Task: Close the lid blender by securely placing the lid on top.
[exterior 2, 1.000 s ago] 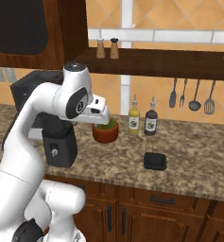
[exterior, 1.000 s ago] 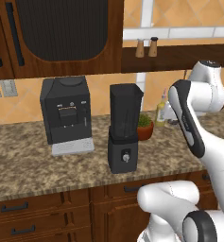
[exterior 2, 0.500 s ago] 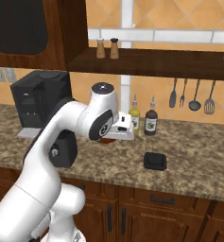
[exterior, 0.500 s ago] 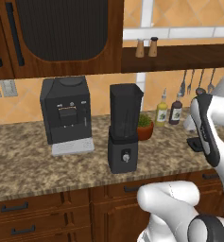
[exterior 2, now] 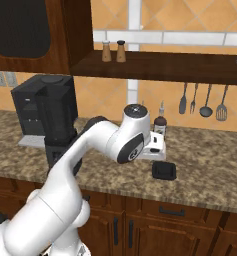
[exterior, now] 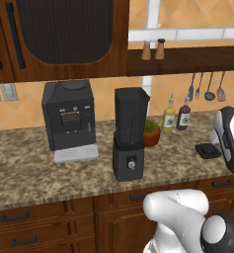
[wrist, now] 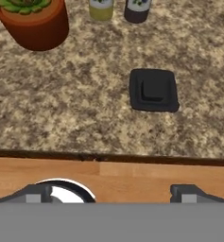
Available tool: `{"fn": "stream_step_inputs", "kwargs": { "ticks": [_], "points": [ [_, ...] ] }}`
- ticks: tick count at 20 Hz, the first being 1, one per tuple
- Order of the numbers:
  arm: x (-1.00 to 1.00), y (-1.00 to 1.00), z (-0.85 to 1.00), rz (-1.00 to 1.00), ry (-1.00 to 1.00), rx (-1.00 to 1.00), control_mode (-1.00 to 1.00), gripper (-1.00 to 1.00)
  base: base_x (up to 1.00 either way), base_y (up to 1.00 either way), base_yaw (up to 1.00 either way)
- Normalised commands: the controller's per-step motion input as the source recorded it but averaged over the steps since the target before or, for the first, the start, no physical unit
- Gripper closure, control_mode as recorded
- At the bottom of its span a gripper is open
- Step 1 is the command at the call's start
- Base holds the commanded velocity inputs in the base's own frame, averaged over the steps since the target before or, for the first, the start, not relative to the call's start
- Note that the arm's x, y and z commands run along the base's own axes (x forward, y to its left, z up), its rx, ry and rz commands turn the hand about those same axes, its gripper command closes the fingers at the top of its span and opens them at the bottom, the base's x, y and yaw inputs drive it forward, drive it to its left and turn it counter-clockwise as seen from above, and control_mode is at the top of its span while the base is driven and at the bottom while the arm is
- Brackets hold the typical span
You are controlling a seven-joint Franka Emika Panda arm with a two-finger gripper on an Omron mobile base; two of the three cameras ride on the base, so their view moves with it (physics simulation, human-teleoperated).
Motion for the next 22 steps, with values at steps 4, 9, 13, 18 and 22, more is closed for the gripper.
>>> {"fn": "stream_step_inputs", "kwargs": {
  "ticks": [4,9,13,18,22],
  "points": [
    [0.18,-0.24,-0.11,0.0,0.0,0.0,-1.0,-1.0,0.0,0.0,0.0],
    [0.29,-0.02,-0.13,0.0,0.0,0.0,-1.0,-1.0,0.0,0.0,0.0],
    [0.29,-0.11,-0.23,0.0,0.0,0.0,-1.0,-1.0,0.0,0.0,0.0],
    [0.35,-0.15,-0.27,0.0,0.0,0.0,-1.0,-1.0,0.0,0.0,0.0],
    [0.36,-0.1,-0.2,0.0,0.0,0.01,-1.0,-1.0,0.0,0.0,0.0]
  ]
}}
